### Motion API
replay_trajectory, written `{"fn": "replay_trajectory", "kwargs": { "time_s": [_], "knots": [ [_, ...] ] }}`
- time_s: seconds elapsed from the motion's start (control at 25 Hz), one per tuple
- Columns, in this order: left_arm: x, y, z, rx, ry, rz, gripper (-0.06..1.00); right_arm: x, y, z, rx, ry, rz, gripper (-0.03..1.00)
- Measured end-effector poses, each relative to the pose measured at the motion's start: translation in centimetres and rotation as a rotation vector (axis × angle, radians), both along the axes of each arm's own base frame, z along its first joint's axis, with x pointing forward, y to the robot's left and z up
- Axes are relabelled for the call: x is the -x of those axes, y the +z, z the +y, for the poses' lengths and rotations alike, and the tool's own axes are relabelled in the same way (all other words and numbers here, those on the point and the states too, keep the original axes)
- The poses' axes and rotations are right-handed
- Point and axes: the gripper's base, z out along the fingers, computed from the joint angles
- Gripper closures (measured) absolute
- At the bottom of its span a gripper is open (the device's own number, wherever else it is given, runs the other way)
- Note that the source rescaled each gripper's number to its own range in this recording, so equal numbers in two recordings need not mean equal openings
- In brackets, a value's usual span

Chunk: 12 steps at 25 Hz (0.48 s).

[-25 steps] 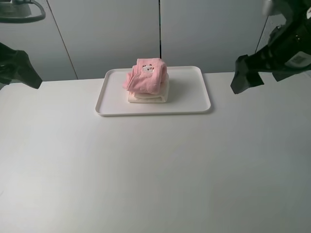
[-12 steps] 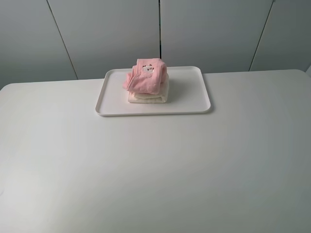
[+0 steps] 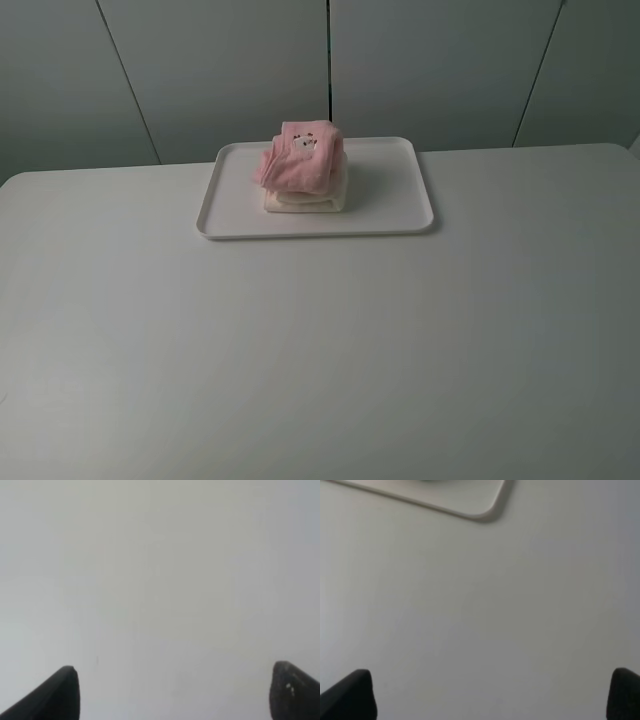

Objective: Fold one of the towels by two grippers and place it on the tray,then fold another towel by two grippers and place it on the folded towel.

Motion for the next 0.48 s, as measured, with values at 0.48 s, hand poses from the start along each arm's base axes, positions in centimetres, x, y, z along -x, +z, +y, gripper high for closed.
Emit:
{"fn": "replay_trajectory", "kwargs": {
  "time_s": [0.48],
  "knots": [
    [4.1, -1.7, 0.2, 0.05, 0.014, -0.188, -0.03, 2.6, -1.2, -0.7, -0.066, 0.013, -0.134, -0.03]
  ]
}}
